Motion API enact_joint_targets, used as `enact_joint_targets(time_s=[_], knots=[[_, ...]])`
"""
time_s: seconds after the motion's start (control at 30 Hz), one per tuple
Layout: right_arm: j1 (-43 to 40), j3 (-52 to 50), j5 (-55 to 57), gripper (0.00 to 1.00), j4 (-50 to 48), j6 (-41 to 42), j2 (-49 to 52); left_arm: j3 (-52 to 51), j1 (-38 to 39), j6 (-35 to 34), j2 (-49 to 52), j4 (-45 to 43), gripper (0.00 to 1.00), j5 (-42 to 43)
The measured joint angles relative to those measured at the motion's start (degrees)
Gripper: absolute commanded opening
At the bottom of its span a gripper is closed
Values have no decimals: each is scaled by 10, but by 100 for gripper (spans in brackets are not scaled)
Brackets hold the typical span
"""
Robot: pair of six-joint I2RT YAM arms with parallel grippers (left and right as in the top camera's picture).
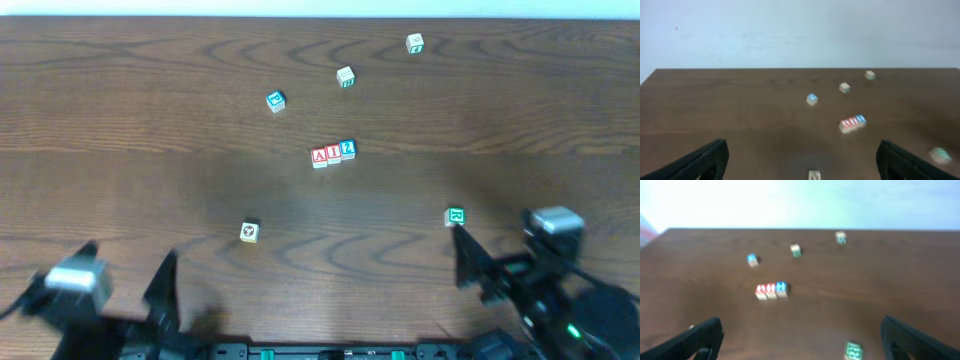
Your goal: Spell out Ai2
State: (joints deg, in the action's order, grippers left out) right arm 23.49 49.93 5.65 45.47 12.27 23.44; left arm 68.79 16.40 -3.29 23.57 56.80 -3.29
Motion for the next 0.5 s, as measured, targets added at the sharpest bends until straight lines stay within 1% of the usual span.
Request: enact_joint_targets(time_s=[0.1, 0.2, 0.3, 0.43, 0.5], knots=[[4, -79, 1, 99, -125, -42, 4, -104, 0, -5, 4, -101, 95, -26], [5, -135, 4, 99, -198, -87, 6, -175, 0, -9, 6, -183, 95, -39], [5, -186, 14, 99, -240, -110, 11, -243, 0, -9, 7, -271, 95, -48], [5, -245, 20, 99, -276, -115, 28, -321, 0, -7, 7, -356, 95, -58], [5, -272, 21, 99, -312, -120, 38, -368, 0, -5, 7, -403, 95, -62]])
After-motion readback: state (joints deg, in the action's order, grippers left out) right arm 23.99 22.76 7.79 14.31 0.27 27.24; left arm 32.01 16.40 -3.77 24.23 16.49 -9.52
